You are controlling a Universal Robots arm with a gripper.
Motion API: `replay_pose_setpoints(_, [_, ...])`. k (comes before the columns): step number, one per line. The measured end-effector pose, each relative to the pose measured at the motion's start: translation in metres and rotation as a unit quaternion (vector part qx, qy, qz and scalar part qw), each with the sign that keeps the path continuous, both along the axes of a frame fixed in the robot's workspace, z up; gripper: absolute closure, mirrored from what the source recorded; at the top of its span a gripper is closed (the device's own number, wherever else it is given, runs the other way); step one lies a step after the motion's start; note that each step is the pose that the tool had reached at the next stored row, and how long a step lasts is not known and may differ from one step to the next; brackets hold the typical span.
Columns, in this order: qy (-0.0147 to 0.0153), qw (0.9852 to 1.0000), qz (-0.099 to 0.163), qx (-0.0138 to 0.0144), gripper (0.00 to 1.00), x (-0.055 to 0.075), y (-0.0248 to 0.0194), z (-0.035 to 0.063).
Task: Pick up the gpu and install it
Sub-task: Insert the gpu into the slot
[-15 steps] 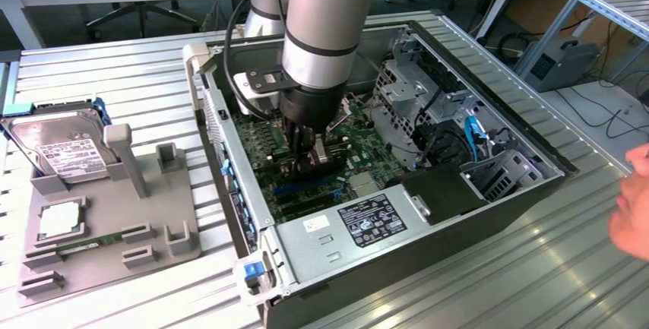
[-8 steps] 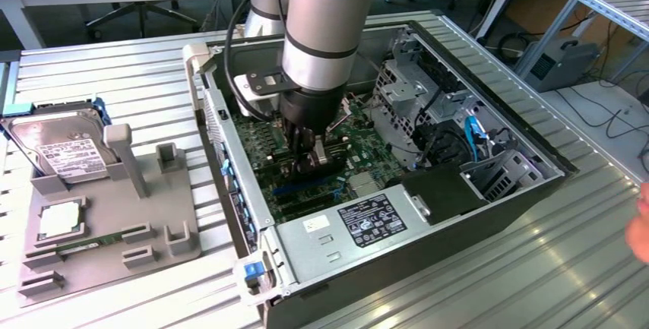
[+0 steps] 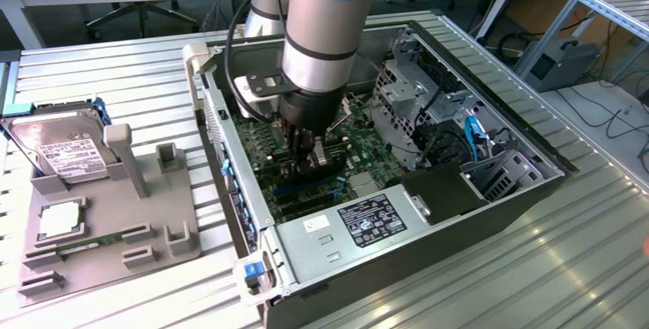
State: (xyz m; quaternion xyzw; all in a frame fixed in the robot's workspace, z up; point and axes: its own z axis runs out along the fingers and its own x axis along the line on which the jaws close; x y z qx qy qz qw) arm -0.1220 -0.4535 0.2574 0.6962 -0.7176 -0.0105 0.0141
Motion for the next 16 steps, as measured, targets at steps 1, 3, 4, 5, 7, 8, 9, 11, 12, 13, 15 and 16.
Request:
replay_pose_setpoints(1, [0.0001,1.0000,0.000,-0.0001,0.73,0.0000,0.0000,-0.0003])
replay_pose_setpoints(3, [0.0001,1.0000,0.000,-0.0001,0.73,0.0000,0.0000,-0.0007])
replay_pose_setpoints(4, [0.0000,1.0000,0.000,-0.0001,0.73,0.0000,0.0000,-0.0008])
replay_pose_setpoints(5, [0.0000,1.0000,0.000,0.0000,0.73,0.0000,0.0000,-0.0009])
replay_pose_setpoints(7, [0.0000,1.0000,0.000,0.0000,0.73,0.0000,0.0000,-0.0009])
replay_pose_setpoints(8, [0.0000,1.0000,0.000,0.0000,0.73,0.0000,0.0000,-0.0010])
replay_pose_setpoints(9, [-0.0001,1.0000,0.000,0.0000,0.73,0.0000,0.0000,-0.0009])
replay_pose_setpoints(11, [-0.0001,1.0000,0.000,0.0001,0.71,0.0000,0.0000,-0.0010])
replay_pose_setpoints(12, [-0.0001,1.0000,0.000,0.0001,0.65,0.0000,0.0000,-0.0010])
replay_pose_setpoints(13, [-0.0001,1.0000,0.000,0.0001,0.65,0.0000,0.0000,-0.0010])
replay_pose_setpoints(15, [0.0000,1.0000,0.000,0.0001,0.65,0.0000,0.0000,-0.0010])
replay_pose_setpoints(16, [0.0000,1.0000,0.000,0.0000,0.65,0.0000,0.0000,-0.0008])
